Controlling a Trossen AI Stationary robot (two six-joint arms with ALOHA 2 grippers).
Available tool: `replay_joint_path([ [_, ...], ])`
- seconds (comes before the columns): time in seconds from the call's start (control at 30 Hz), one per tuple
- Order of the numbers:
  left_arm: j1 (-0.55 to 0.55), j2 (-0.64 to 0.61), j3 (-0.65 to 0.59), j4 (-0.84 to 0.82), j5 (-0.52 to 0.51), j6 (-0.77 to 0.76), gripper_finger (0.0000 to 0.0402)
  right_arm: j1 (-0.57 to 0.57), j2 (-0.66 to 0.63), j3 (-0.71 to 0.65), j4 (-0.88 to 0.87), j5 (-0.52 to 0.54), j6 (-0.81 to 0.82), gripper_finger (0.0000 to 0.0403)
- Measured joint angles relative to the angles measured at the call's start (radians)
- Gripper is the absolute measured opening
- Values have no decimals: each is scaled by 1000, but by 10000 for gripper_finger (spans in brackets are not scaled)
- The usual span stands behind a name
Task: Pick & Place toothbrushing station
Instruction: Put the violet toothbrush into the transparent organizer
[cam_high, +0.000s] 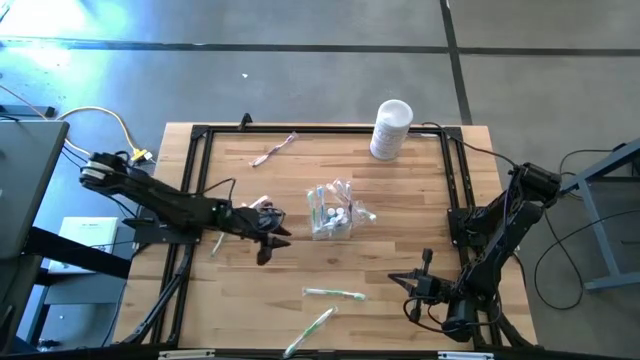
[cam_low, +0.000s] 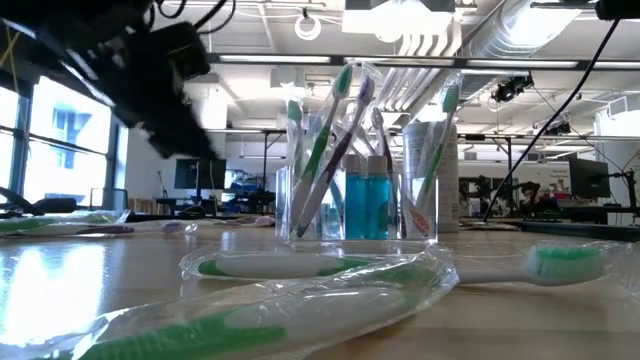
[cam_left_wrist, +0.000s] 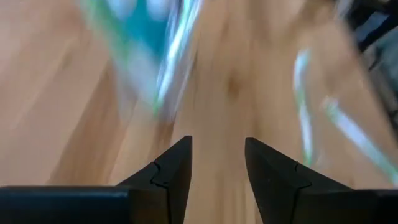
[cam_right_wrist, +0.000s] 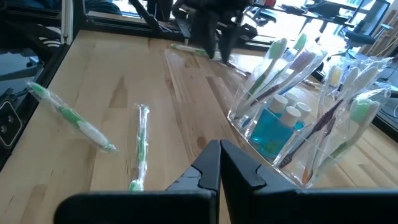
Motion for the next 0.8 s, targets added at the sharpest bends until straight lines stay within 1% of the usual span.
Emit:
replay_joint_path([
  [0.07, -6, -43, 39, -234, -16, -78, 143, -6, 0, 0, 0, -1, 0, 2],
  [0.17, -5, -60, 100, -542, -95, -216, 143, -24, 0, 0, 0, -4, 0, 2],
  [0.23, -3, -59, 133, -693, -166, -286, 143, -39, 0, 0, 1, -13, 1, 2],
  [0.3, 0, -59, 151, -780, -250, -331, 143, -57, 0, 0, 2, -32, 2, 2],
  [0.37, 15, -53, 157, -823, -318, -341, 143, -76, 0, 0, 4, -56, 2, 2],
  [0.43, 41, -53, 157, -851, -345, -342, 143, -93, 0, 0, 5, -78, 3, 2],
  [0.53, 101, -39, 157, -857, -339, -348, 143, -118, 0, 0, 5, -108, 2, 2],
  [0.63, 167, -19, 157, -863, -331, -367, 143, -135, 8, 0, 8, -115, 1, 2],
  [0.8, 276, 33, 157, -862, -260, -366, 143, -154, 47, 0, 9, -145, -5, 2],
])
